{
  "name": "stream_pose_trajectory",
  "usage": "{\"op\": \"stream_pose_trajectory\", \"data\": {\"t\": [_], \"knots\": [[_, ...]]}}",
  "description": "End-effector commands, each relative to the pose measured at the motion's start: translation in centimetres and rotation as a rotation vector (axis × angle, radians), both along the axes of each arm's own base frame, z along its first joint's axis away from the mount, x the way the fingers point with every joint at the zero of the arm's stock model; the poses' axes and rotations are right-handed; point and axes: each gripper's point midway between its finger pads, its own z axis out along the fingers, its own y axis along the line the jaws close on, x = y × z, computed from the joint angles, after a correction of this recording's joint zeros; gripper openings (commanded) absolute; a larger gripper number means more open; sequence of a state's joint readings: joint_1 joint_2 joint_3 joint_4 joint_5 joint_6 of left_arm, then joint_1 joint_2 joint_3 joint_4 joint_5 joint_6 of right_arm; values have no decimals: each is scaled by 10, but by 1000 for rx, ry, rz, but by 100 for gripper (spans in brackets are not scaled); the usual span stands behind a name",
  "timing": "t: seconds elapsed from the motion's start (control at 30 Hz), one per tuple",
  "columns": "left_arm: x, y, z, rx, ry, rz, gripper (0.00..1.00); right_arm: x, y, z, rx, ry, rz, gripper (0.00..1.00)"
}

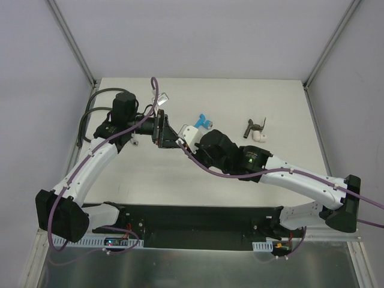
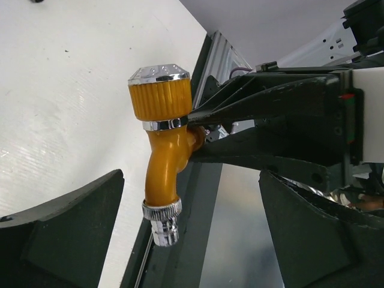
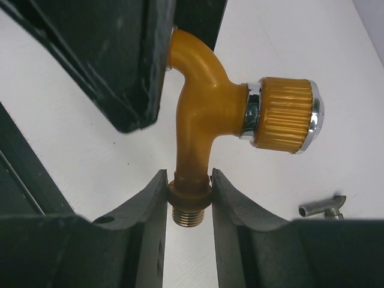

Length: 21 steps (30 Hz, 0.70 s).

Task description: Install the water faucets

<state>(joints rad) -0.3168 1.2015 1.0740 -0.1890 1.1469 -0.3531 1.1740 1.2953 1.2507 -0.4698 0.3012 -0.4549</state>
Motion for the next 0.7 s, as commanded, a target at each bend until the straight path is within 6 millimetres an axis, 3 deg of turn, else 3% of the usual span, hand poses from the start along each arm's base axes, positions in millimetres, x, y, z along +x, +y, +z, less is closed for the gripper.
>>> {"op": "stream_pose_trajectory", "data": {"t": [0.0, 0.67], "knots": [[-7, -7, 2, -27, 5, -66, 92, 8, 21, 45, 141, -83, 20, 2], [-9, -21, -8, -39, 116, -107, 44, 9, 33, 38, 143, -80, 31, 2]]}}
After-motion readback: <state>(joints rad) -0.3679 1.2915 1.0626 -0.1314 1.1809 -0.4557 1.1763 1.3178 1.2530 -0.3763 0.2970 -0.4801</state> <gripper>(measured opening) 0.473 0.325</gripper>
